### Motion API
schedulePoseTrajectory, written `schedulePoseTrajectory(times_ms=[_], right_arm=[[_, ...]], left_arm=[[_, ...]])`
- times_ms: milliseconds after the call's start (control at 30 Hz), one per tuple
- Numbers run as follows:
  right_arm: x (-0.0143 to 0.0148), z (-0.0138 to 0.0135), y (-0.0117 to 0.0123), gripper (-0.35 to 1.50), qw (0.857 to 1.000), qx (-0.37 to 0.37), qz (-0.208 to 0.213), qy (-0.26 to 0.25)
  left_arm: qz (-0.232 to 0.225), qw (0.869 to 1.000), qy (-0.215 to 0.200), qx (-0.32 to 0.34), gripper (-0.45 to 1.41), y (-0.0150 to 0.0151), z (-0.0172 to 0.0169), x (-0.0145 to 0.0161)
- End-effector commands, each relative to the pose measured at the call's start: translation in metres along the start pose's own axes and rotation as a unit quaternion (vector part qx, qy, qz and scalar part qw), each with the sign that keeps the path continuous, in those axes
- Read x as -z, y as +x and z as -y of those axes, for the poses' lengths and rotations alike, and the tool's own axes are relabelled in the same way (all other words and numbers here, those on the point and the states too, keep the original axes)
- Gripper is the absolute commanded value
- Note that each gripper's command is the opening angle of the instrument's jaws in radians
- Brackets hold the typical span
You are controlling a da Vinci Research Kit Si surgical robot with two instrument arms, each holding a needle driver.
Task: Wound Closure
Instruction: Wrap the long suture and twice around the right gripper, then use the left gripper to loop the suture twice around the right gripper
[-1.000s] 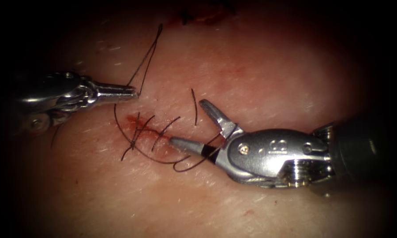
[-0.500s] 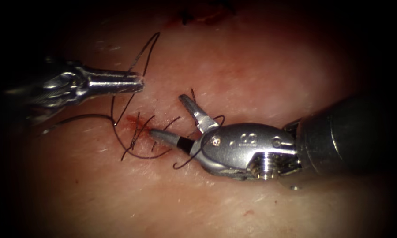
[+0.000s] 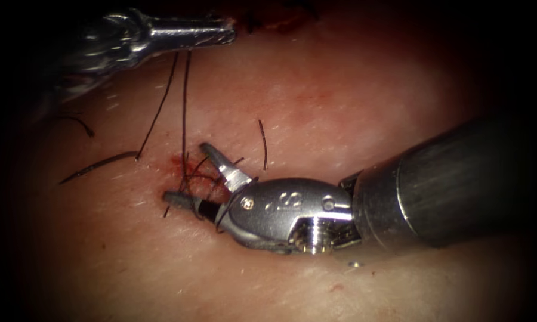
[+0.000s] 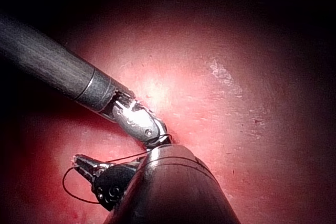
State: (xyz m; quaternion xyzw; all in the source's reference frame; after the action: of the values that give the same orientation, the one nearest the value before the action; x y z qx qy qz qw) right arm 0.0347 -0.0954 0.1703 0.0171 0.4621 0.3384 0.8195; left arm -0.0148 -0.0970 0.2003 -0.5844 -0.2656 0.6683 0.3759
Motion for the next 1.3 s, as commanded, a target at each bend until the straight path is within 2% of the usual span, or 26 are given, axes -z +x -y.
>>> schedulePoseTrajectory(times_ms=[33,167,333,633,833,867,1000,1100,1300], right_arm=[[-0.0004,0.0025,-0.0005,0.79,1.000,0.004,-0.001,0.017],[-0.0003,0.0032,-0.0006,0.76,0.999,0.011,-0.002,0.033],[0.0002,0.0032,-0.0005,0.71,0.998,0.021,-0.012,0.054],[0.0005,0.0031,-0.0005,0.64,0.992,0.051,-0.052,0.105],[-0.0004,0.0040,-0.0001,0.57,0.983,0.067,-0.082,0.153],[-0.0005,0.0044,0.0001,0.56,0.979,0.072,-0.086,0.170],[-0.0010,0.0050,0.0001,0.54,0.976,0.079,-0.087,0.183],[-0.0012,0.0053,0.0002,0.54,0.974,0.078,-0.093,0.189],[0.0001,0.0044,0.0013,0.54,0.976,0.075,-0.127,0.160]], left_arm=[[0.001,1.000,0.006,-0.003,-0.45,-0.0008,-0.0002,-0.0009],[0.001,1.000,0.014,-0.006,-0.45,-0.0005,0.0014,-0.0011],[0.003,0.998,0.031,-0.050,-0.45,-0.0014,0.0045,-0.0015],[0.003,0.994,0.048,-0.102,-0.45,-0.0067,0.0091,-0.0031],[0.000,0.993,0.033,-0.117,-0.45,-0.0089,0.0098,-0.0056],[-0.006,0.993,0.030,-0.118,-0.45,-0.0088,0.0100,-0.0064],[-0.027,0.993,0.029,-0.114,-0.45,-0.0074,0.0103,-0.0073],[-0.030,0.993,0.023,-0.112,-0.45,-0.0069,0.0102,-0.0081],[-0.028,0.990,0.009,-0.137,-0.45,-0.0092,0.0108,-0.0084]])
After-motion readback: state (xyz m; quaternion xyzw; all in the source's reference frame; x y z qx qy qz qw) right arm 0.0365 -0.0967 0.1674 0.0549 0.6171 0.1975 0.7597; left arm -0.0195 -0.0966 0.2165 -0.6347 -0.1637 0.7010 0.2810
